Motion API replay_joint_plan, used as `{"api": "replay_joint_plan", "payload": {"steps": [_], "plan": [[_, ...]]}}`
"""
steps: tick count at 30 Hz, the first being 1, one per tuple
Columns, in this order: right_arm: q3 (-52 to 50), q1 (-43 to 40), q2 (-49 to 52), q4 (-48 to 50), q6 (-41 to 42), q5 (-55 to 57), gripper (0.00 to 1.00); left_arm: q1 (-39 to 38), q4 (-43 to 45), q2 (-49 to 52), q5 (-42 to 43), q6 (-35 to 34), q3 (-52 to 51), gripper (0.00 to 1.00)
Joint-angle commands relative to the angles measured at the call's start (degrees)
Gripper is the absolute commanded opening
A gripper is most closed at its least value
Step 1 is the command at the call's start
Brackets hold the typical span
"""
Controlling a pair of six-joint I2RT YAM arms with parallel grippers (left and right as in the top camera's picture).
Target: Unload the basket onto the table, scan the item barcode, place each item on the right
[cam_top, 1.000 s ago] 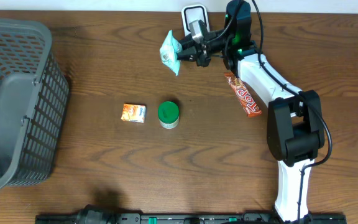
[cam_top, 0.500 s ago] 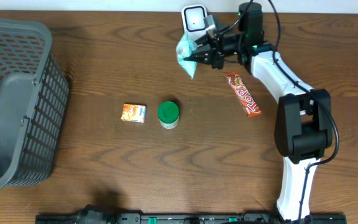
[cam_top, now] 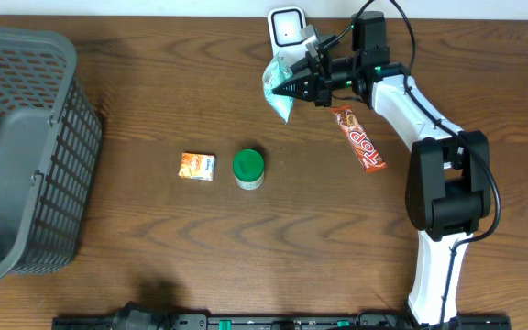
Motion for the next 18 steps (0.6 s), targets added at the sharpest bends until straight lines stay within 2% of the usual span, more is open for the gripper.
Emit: {"api": "replay_joint_plan", "payload": {"steps": [1,9,14,18], "plan": [[0.13,0.07,0.09,-0.48,-2.49,-1.57,0.04,0.02,0.24,-0.44,-0.35,1.01,-0.11,0.98],[0.13,3.48,0.09,2.36,-20.06,-1.57,0.02,0.02,0.24,-0.44,-0.33,1.01,-0.11,0.98],[0.13,6.34,0.07,15.45,-20.26,-1.57,0.01,0.02,0.24,-0.44,-0.35,1.01,-0.11,0.98],[0.13,8.74,0.07,30.82,-13.14,-1.57,0.01,0.02,0.24,-0.44,-0.35,1.01,-0.11,0.98]]}}
